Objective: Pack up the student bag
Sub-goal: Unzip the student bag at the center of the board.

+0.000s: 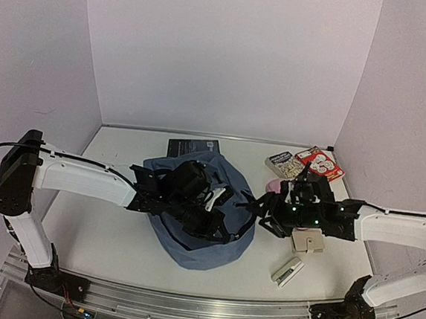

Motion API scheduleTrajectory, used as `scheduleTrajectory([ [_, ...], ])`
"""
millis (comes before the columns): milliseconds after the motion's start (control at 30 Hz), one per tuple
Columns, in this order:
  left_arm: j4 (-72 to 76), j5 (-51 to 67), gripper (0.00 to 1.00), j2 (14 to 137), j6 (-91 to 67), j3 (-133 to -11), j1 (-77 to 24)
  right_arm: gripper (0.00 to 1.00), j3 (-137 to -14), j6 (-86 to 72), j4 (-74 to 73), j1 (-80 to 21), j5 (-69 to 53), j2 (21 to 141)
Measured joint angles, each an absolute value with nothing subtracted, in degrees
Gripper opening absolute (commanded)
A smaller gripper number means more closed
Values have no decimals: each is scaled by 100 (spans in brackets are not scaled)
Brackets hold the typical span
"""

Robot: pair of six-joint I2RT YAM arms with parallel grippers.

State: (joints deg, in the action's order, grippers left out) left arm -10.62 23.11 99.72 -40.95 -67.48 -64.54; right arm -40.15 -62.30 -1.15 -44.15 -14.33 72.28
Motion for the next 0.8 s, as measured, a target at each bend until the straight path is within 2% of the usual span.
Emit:
scheduleTrajectory([
  [167, -984, 2370, 0, 9972, -4126, -6748, -6453, 69, -3297, -6925, 56, -4665, -1626, 6889],
  [333, -934, 2403, 0, 9972, -4185, -6748, -6453, 55, -3275, -7191, 429, -4683, -1669, 6923],
  [500, -933, 2408, 0, 9972, -4192, -6748, -6453, 31, -3318, -7216, 722, -4716, -1700, 7321],
  [633, -934, 2408, 0, 9972, -4195, -6748, -6453, 5, -3344, -7238, 854, -4731, -1712, 7584],
  [667, -936, 2408, 0, 9972, -4195, -6748, -6453, 1, -3347, -7226, 893, -4731, -1703, 7621],
  [800, -944, 2398, 0, 9972, -4193, -6748, -6453, 0, -3366, -7271, 967, -4729, -1614, 7666],
])
